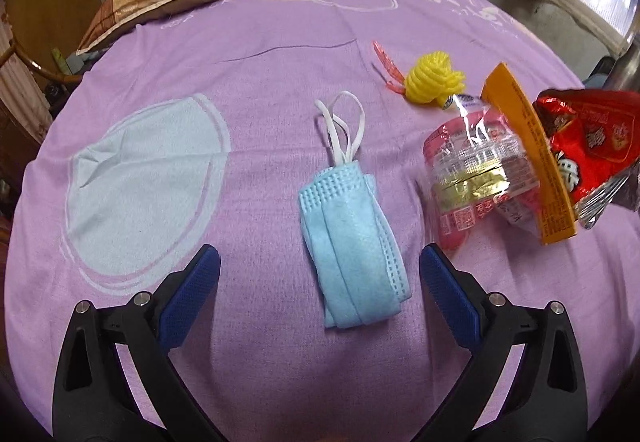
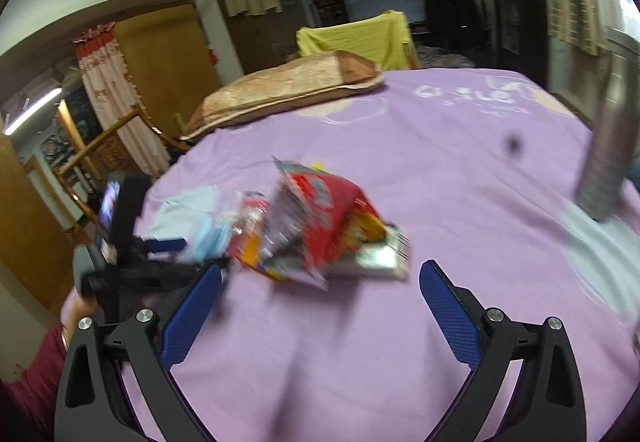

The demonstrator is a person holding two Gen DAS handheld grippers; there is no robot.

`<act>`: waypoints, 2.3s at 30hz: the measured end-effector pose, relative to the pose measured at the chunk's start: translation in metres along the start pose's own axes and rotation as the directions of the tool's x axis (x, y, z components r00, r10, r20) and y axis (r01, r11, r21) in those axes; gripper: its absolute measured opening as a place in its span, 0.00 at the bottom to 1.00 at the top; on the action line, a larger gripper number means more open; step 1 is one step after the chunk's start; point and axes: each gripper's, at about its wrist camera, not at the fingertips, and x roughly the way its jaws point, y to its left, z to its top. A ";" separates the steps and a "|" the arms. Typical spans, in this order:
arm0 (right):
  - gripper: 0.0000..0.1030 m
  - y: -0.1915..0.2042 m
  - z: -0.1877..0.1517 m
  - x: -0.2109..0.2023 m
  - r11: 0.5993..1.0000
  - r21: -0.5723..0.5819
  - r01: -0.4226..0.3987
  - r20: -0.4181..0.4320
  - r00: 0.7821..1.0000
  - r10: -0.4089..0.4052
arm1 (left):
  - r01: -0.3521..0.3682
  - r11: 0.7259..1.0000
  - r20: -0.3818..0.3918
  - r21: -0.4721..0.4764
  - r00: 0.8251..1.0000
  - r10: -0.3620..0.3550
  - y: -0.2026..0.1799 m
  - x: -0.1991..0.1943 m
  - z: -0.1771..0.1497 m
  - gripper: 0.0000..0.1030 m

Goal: Collect trash
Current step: 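Grasp the blue face mask with the left gripper while the right gripper grasps the red snack bag, then carry the face mask and red snack bag to the wastebasket and release both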

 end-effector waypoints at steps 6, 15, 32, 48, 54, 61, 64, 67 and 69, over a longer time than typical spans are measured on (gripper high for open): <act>0.95 0.007 0.019 0.030 1.000 0.018 -0.009 0.002 1.000 0.009 | -0.003 1.000 -0.002 0.004 1.000 0.003 0.000 0.000 0.000 0.94; 0.06 -0.031 0.015 0.035 0.994 0.099 -0.038 0.037 0.999 0.034 | 0.007 1.000 0.005 -0.004 1.000 -0.007 0.002 -0.001 0.000 0.94; 0.06 -0.054 0.009 0.017 0.988 0.146 -0.040 0.095 0.995 0.027 | 0.089 0.996 0.083 -0.022 0.993 -0.087 0.004 -0.008 0.008 0.48; 0.06 -0.047 -0.016 -0.055 0.991 0.133 0.007 0.144 0.989 -0.026 | 0.257 0.966 0.274 0.013 0.929 -0.251 -0.024 -0.082 -0.019 0.28; 0.06 -0.053 -0.039 -0.109 0.989 0.145 0.042 0.196 0.978 -0.070 | 0.303 0.950 0.298 0.076 0.902 -0.312 -0.061 -0.112 -0.033 0.27; 0.06 -0.066 -0.074 -0.177 0.979 0.176 0.103 0.262 0.954 -0.148 | 0.348 0.921 0.304 0.175 0.871 -0.386 -0.114 -0.145 -0.050 0.28; 0.06 -0.077 -0.091 -0.205 0.970 0.202 0.132 0.284 0.940 -0.187 | 0.371 0.901 0.299 0.225 0.854 -0.426 -0.141 -0.158 -0.058 0.28; 0.06 -0.087 -0.109 -0.231 0.960 0.228 0.160 0.301 0.926 -0.226 | 0.391 0.880 0.292 0.269 0.838 -0.462 -0.166 -0.169 -0.067 0.28; 0.06 -0.094 -0.124 -0.252 0.951 0.250 0.183 0.313 0.914 -0.259 | 0.403 0.866 0.284 0.297 0.828 -0.483 -0.180 -0.174 -0.072 0.28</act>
